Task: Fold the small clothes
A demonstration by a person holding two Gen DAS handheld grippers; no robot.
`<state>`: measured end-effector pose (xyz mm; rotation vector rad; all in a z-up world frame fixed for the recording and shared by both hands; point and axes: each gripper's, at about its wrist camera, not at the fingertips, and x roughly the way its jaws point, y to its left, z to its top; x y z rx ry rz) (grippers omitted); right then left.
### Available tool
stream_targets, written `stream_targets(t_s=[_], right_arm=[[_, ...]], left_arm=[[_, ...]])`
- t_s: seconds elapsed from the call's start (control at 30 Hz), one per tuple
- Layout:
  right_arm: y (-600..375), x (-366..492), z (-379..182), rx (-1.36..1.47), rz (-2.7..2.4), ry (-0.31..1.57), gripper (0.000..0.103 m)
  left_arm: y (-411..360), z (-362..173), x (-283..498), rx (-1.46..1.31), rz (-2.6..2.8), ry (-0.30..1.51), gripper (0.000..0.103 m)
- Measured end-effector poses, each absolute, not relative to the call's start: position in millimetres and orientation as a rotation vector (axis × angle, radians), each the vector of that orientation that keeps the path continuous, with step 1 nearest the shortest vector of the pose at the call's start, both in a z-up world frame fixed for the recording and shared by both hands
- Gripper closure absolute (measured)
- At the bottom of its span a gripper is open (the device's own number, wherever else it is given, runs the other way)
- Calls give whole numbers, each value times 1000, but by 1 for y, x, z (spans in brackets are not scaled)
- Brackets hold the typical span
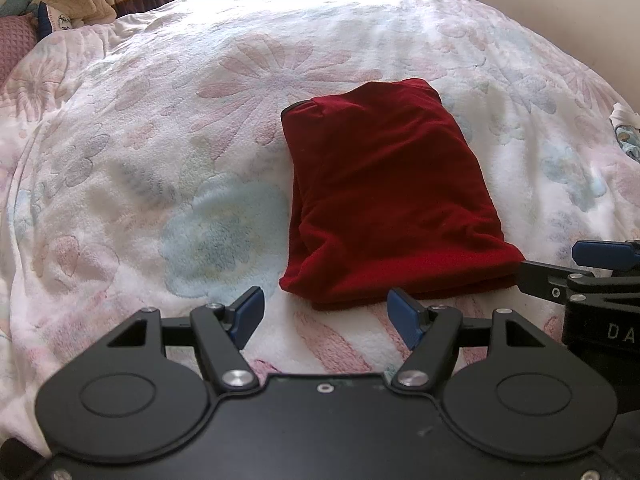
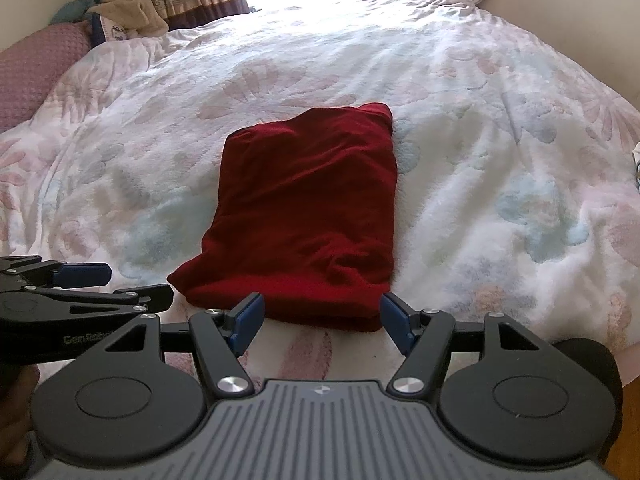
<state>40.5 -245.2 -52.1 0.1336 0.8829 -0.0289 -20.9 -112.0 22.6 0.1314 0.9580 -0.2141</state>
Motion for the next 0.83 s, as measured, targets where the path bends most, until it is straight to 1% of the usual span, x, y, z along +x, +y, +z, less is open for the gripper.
stream_targets(t_s=[0.83], right_arm=[[-244, 41, -52, 133, -15, 888, 25]], left_arm=[[-112, 25, -24, 140, -219, 936, 33]])
